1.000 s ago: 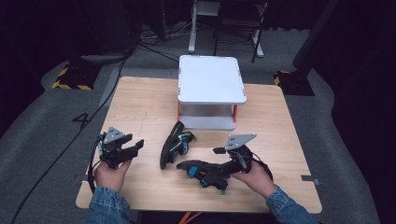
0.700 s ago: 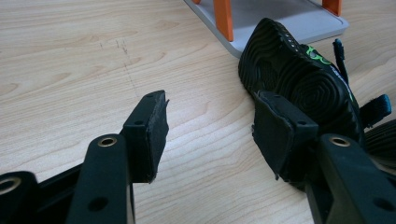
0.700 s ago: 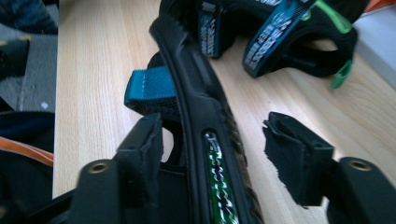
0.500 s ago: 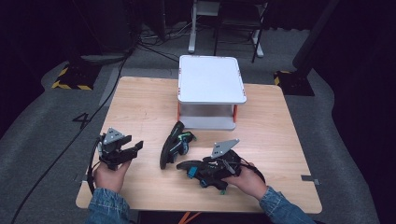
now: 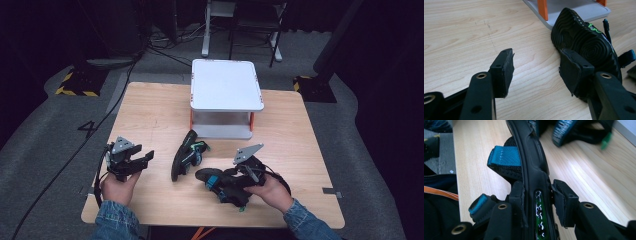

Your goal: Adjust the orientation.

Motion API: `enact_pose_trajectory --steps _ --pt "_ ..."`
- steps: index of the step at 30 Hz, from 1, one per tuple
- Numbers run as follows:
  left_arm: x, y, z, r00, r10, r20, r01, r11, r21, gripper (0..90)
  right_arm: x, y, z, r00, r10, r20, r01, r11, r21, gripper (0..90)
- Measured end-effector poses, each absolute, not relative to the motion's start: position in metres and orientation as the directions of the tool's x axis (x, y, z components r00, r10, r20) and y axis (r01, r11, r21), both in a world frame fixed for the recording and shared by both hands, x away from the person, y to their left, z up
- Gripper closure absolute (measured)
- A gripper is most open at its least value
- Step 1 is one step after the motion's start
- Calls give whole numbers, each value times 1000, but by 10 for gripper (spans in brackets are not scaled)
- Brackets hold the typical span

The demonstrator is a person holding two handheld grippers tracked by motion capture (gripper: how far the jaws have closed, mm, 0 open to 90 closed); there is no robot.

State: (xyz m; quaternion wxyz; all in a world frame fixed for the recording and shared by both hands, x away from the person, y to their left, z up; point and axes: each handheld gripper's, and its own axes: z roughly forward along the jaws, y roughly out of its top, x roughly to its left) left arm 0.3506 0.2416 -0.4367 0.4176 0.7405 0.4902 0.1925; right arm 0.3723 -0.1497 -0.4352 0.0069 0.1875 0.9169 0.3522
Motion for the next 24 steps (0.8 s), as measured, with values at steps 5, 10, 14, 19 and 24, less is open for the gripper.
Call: enact_pose_trajectory --steps 5,10,14,19,24 --pt "354 236 -437 460 881 -113 564 -191 803 451 384 -174 -436 -890 422 170 429 655 621 628" --pt "355 234 -437 464 879 -111 565 -197 801 451 387 -176 -436 -882 438 176 442 637 631 625" --pt "355 234 -438 463 879 -112 567 -197 800 450 390 -180 -435 -862 490 131 449 615 648 521" --pt "355 235 -438 464 879 -108 568 -201 798 449 395 -184 -436 -837 533 123 473 592 652 466" --pt "355 235 -438 467 878 -110 570 -204 796 448 398 -187 -435 -818 568 89 475 580 662 448"
